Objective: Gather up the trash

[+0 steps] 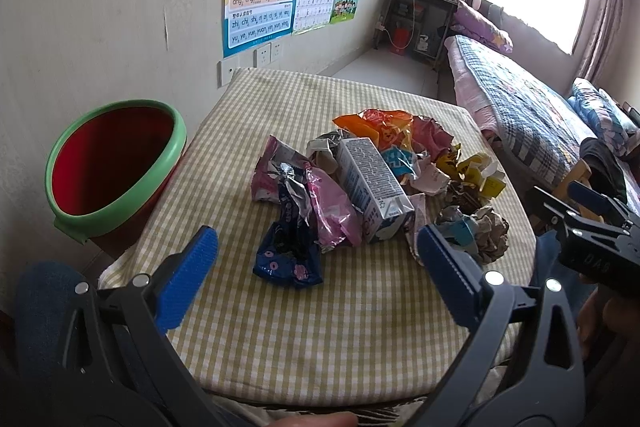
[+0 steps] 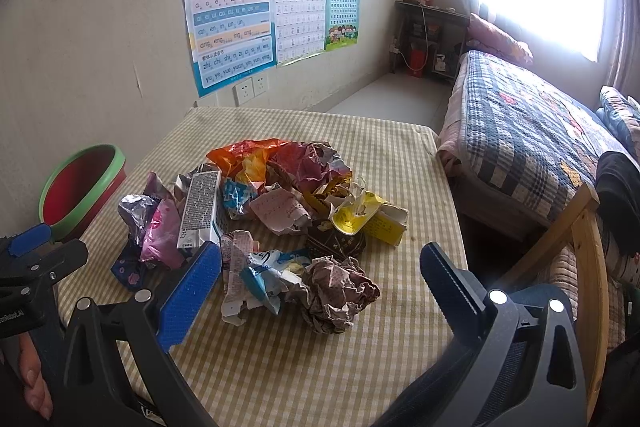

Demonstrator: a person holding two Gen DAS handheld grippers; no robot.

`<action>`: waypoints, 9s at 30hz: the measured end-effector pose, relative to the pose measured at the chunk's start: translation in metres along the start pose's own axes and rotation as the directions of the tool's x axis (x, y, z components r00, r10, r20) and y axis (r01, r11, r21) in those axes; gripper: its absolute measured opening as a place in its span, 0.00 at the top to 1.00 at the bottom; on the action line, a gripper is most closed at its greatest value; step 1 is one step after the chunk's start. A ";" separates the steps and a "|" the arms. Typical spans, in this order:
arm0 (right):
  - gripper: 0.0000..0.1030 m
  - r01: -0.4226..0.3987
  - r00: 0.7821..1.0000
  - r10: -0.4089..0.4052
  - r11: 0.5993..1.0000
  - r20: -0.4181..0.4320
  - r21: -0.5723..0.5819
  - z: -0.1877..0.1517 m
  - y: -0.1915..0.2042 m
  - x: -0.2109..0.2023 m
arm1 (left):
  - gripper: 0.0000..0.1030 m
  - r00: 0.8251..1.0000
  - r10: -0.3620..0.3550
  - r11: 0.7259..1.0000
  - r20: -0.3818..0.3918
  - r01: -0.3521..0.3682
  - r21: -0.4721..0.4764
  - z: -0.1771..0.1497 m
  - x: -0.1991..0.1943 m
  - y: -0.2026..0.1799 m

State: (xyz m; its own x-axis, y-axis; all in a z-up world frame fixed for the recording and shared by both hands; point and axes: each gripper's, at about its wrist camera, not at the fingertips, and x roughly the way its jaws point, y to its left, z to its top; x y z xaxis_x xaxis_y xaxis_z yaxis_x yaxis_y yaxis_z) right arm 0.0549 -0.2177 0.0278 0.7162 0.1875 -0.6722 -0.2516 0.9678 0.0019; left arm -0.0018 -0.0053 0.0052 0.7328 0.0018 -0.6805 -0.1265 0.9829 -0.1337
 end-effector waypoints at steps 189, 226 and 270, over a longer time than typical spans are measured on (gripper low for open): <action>0.14 -0.638 0.770 0.564 0.660 -0.299 -0.397 0.123 0.361 0.133 | 0.05 0.997 0.076 0.907 0.023 -0.059 -0.418 0.097 0.012 0.338; 0.07 -0.319 0.942 0.298 0.938 -0.158 -0.133 0.066 0.089 0.037 | 0.05 0.996 0.088 0.974 -0.033 -0.093 -0.209 0.055 0.008 0.112; 0.25 -0.121 0.884 0.177 0.981 -0.433 0.154 -0.003 -0.044 0.100 | 0.25 0.925 -0.126 0.987 -0.359 0.079 -0.141 0.044 0.125 0.022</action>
State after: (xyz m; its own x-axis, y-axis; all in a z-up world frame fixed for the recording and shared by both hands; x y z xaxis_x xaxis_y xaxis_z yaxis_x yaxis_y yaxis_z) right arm 0.1358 -0.2422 -0.0414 0.3069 0.2643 -0.9143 -0.2332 0.9523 0.1970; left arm 0.1164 0.0242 -0.0513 0.4540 -0.1880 -0.8709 -0.1610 0.9441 -0.2877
